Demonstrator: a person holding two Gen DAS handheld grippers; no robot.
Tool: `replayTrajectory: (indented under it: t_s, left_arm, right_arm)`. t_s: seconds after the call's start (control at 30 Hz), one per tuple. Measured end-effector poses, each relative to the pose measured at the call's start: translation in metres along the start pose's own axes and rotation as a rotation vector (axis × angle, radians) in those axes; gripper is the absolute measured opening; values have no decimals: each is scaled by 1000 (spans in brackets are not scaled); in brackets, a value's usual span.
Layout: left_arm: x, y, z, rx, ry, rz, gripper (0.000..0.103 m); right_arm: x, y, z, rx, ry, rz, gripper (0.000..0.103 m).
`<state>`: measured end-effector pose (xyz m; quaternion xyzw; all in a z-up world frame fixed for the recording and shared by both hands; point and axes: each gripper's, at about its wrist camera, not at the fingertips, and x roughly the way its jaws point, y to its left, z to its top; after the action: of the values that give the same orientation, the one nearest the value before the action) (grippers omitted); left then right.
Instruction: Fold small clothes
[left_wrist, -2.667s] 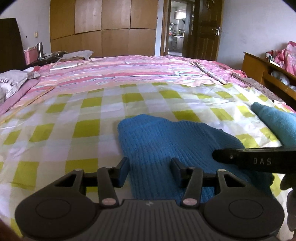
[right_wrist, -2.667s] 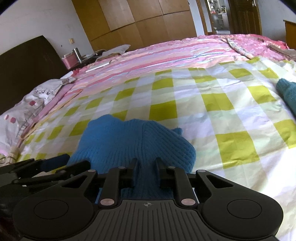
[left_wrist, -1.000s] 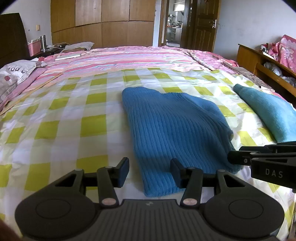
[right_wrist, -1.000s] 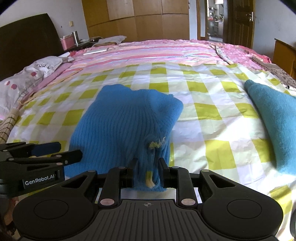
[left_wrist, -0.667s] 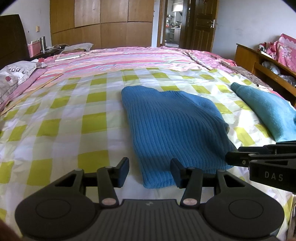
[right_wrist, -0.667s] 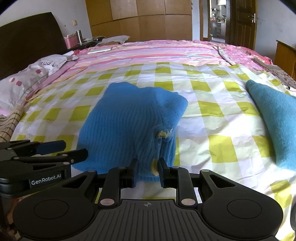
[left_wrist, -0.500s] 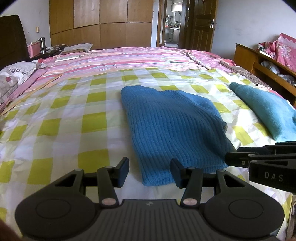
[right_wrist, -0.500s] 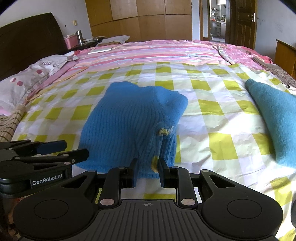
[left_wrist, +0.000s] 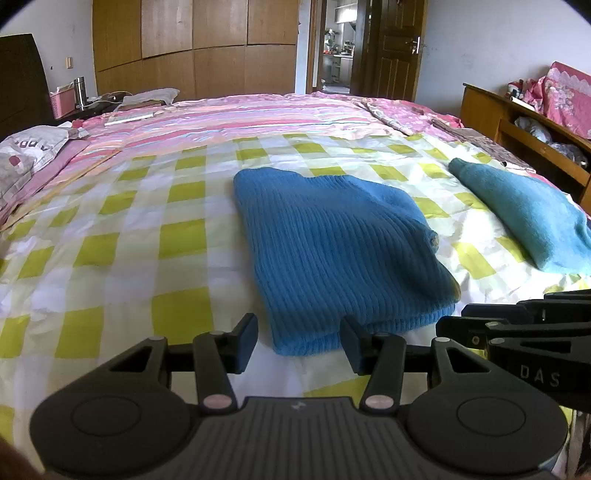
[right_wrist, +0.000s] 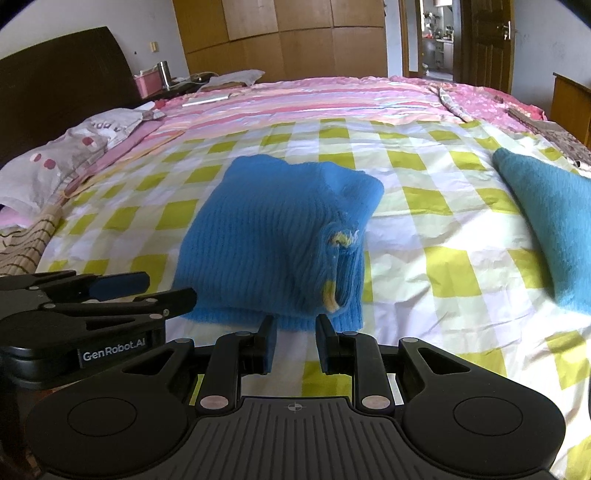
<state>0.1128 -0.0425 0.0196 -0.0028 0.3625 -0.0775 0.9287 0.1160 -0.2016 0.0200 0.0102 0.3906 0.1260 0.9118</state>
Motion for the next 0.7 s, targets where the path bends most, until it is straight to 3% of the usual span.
replayTrajectory:
  t_s: [0.5,0.7]
  left_arm:
    - [-13,-2,-17,13,8,7,56]
    - [-19,-4,-23,22,5,4,62]
  right_arm:
    - [-14,6,-20,17,2,9,25]
    - [-18,7,-24,21,-5,8,25]
